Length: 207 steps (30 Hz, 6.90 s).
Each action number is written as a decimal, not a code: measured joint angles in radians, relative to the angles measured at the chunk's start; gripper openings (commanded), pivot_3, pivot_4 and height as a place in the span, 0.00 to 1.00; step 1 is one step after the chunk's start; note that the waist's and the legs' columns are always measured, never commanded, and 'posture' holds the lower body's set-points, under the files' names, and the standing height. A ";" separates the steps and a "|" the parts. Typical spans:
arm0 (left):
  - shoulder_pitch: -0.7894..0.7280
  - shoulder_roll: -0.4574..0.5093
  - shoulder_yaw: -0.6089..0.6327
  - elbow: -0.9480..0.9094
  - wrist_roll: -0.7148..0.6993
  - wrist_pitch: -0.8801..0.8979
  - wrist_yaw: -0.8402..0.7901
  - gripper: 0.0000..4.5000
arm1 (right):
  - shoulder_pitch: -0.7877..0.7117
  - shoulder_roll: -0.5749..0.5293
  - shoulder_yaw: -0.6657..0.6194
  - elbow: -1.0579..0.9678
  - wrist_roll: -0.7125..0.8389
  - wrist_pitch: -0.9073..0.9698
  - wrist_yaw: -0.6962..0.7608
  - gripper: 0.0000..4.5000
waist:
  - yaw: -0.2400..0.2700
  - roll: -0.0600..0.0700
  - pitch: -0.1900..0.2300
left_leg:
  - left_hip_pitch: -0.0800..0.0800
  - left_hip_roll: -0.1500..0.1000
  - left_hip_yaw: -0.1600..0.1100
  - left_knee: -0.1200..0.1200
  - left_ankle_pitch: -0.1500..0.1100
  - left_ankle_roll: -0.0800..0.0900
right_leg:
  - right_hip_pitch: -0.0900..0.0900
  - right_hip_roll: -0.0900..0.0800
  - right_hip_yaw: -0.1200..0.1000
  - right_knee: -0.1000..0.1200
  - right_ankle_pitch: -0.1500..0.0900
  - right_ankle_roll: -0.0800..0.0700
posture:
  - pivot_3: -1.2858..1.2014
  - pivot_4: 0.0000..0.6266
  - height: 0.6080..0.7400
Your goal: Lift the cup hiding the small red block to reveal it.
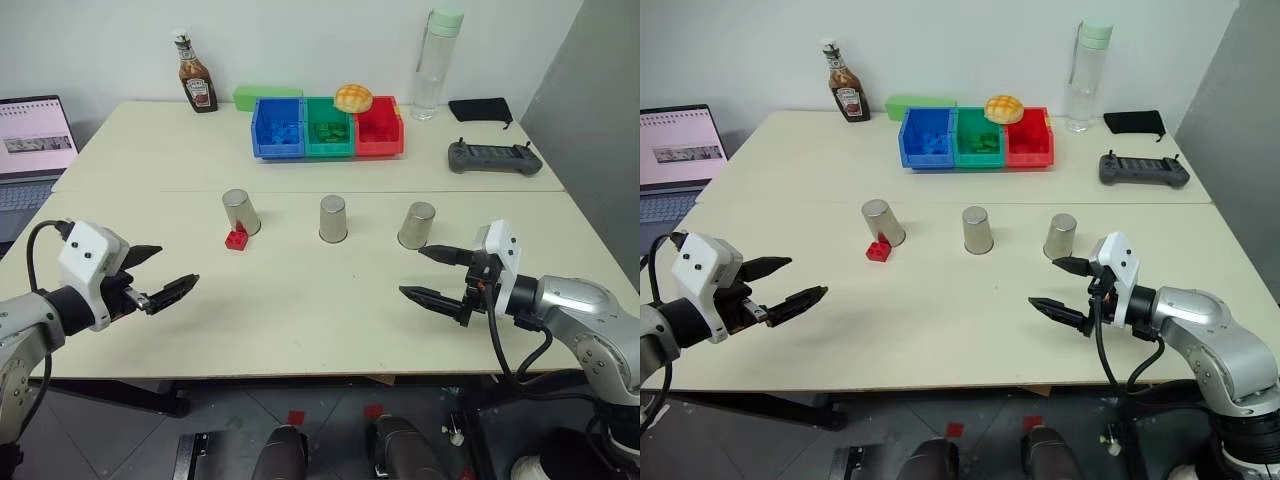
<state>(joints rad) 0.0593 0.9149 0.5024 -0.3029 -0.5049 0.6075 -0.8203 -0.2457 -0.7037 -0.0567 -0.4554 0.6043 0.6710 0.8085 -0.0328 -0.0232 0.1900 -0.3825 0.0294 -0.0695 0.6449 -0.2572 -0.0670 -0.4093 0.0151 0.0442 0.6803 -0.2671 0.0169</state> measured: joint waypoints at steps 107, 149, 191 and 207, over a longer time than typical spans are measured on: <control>0.062 0.015 0.034 0.000 0.034 0.040 -0.020 0.99 | -0.014 -0.065 -0.018 -0.022 0.076 0.037 0.054 1.00 | 0.000 0.000 0.000 | 0.000 0.000 0.000 0.000 0.000 0.000 | 0.000 0.000 0.000 0.000 0.000 0.000 | 0.52 0.24 1.00; -0.114 0.004 -0.102 -0.080 -0.017 0.106 0.003 0.99 | -0.217 0.196 0.162 0.041 -0.022 0.067 -0.193 1.00 | -0.002 0.000 0.000 | 0.000 0.000 0.001 0.000 0.000 0.000 | -0.001 0.000 0.000 0.000 0.000 0.000 | 0.52 0.24 1.00; -0.198 0.017 -0.170 -0.053 -0.035 0.111 -0.038 1.00 | -0.840 0.781 0.163 1.405 -0.468 -0.459 -0.420 0.77 | -0.023 0.001 0.000 | -0.003 0.000 0.000 -0.002 0.000 0.000 | -0.005 0.000 0.000 0.001 0.003 -0.005 | 0.52 0.24 1.00; -0.210 0.019 -0.173 -0.052 -0.036 0.112 -0.030 1.00 | -0.782 0.766 0.153 1.144 -0.488 -0.492 -0.377 0.57 | -0.019 0.001 0.000 | -0.005 0.000 -0.002 -0.001 0.000 0.000 | -0.005 0.000 -0.001 0.001 0.003 -0.005 | 0.52 0.24 1.00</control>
<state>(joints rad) -0.1510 0.9340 0.3292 -0.3548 -0.5405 0.7192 -0.8502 -1.0280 0.0622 0.0961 0.6888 0.1159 0.1791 0.4316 -0.0519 -0.0224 0.1904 -0.3879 0.0292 -0.0711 0.6435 -0.2572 -0.0671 -0.4144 0.0149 0.0431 0.6814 -0.2640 0.0119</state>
